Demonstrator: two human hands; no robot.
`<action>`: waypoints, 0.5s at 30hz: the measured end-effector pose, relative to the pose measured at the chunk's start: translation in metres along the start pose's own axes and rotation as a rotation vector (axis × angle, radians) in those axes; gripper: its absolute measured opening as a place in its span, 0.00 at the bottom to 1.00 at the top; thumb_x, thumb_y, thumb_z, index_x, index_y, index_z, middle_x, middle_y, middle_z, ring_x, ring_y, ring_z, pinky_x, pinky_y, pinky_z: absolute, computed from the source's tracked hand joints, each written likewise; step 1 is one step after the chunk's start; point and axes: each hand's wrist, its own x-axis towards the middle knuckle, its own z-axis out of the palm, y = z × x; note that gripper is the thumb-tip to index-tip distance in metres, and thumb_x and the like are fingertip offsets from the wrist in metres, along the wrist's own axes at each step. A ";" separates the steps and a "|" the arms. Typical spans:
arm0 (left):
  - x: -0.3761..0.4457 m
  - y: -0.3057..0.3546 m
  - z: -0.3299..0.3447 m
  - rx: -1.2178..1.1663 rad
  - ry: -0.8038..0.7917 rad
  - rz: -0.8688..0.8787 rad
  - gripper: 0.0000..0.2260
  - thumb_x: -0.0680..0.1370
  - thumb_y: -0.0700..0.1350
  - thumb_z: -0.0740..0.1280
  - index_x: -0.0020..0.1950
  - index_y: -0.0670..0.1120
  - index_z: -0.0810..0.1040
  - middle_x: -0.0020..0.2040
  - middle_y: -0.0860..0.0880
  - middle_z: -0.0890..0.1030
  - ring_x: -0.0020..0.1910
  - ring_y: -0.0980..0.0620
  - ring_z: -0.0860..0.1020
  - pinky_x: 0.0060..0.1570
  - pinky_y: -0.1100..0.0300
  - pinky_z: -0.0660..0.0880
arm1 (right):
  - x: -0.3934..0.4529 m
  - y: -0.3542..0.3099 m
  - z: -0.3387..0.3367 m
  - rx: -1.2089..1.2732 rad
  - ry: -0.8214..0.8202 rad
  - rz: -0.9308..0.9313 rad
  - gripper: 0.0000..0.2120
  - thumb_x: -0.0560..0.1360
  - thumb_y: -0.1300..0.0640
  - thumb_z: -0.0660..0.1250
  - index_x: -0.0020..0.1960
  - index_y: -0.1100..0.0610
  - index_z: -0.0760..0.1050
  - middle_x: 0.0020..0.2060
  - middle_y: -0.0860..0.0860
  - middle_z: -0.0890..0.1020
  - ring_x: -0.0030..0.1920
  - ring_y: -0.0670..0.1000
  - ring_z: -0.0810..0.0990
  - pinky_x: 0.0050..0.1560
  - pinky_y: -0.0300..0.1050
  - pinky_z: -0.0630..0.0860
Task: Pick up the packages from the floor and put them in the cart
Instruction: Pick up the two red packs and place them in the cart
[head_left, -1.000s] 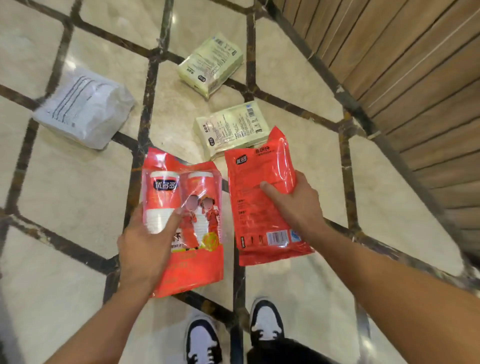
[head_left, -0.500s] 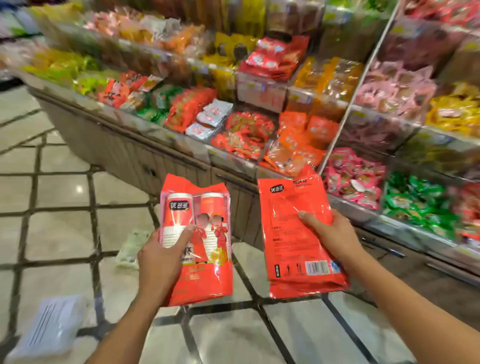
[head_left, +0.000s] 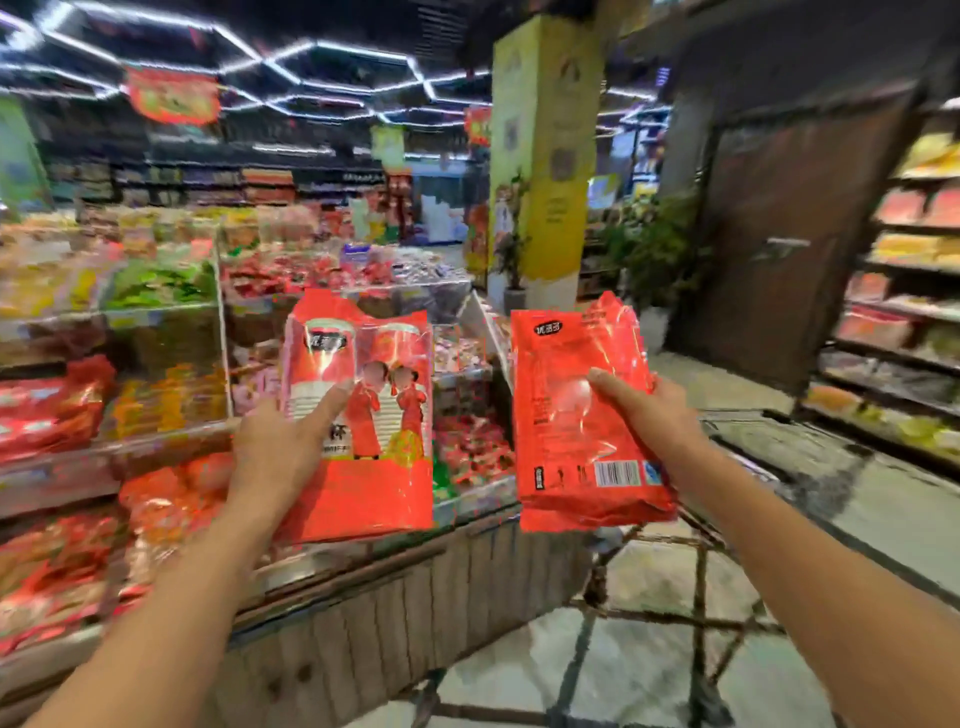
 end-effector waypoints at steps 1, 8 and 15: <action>-0.007 0.025 0.024 -0.011 -0.046 0.071 0.38 0.69 0.72 0.69 0.58 0.37 0.83 0.53 0.31 0.82 0.54 0.34 0.80 0.45 0.54 0.64 | -0.001 -0.001 -0.034 -0.005 0.057 0.007 0.08 0.76 0.49 0.77 0.48 0.53 0.83 0.34 0.45 0.87 0.28 0.38 0.83 0.28 0.32 0.77; -0.057 0.154 0.209 -0.094 -0.275 0.205 0.41 0.64 0.74 0.64 0.54 0.38 0.85 0.51 0.32 0.84 0.53 0.35 0.82 0.45 0.50 0.69 | -0.021 0.012 -0.263 0.033 0.394 0.056 0.09 0.76 0.47 0.76 0.48 0.52 0.81 0.41 0.53 0.87 0.33 0.49 0.87 0.34 0.41 0.83; -0.131 0.254 0.397 -0.237 -0.468 0.142 0.22 0.74 0.63 0.74 0.43 0.42 0.80 0.42 0.39 0.81 0.47 0.38 0.79 0.43 0.50 0.72 | -0.001 0.057 -0.461 0.043 0.560 0.063 0.19 0.73 0.44 0.78 0.56 0.55 0.81 0.41 0.54 0.90 0.37 0.54 0.89 0.43 0.50 0.85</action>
